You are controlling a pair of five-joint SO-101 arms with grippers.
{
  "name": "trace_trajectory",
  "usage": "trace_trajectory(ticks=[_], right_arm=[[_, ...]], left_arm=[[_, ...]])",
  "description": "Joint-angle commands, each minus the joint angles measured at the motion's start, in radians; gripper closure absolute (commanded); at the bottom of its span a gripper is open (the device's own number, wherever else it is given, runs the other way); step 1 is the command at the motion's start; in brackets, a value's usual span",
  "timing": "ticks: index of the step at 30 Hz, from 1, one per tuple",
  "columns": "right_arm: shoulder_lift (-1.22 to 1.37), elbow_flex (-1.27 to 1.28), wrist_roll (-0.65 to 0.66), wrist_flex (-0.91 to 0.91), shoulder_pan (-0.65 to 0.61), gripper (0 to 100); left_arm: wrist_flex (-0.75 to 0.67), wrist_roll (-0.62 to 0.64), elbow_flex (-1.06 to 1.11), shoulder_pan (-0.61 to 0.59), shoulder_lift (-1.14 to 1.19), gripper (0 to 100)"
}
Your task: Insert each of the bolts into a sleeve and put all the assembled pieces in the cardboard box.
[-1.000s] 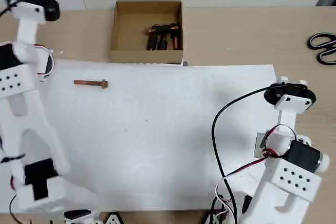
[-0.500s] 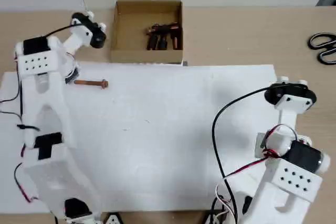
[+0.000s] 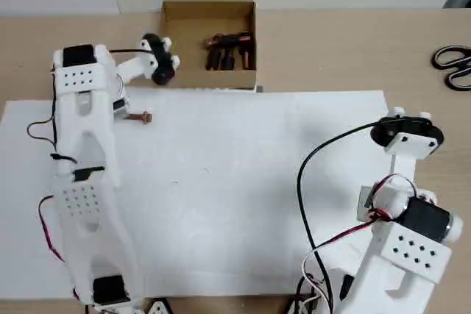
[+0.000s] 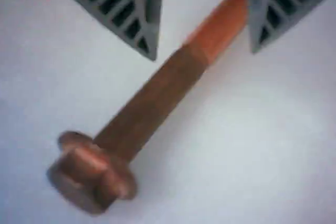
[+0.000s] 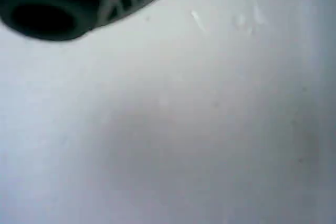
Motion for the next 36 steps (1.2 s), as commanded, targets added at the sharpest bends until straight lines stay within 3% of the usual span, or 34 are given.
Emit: trace_trajectory(ticks=[1, 10, 22, 36], right_arm=[[-0.012, -0.006, -0.005, -0.004, 0.01, 99.5], [-0.012, -0.003, -0.005, 0.002, 0.01, 99.5], [-0.012, 0.015, -0.005, -0.005, 0.008, 99.5], [-0.019, 0.014, -0.005, -0.005, 0.008, 99.5]], left_arm=[[0.075, -0.043, -0.142, 0.011, 0.054, 89], [0.094, -0.097, -0.269, 0.023, 0.184, 89], [0.1, -0.095, -0.262, 0.092, 0.189, 89], [0.1, -0.091, -0.189, 0.087, 0.195, 94]])
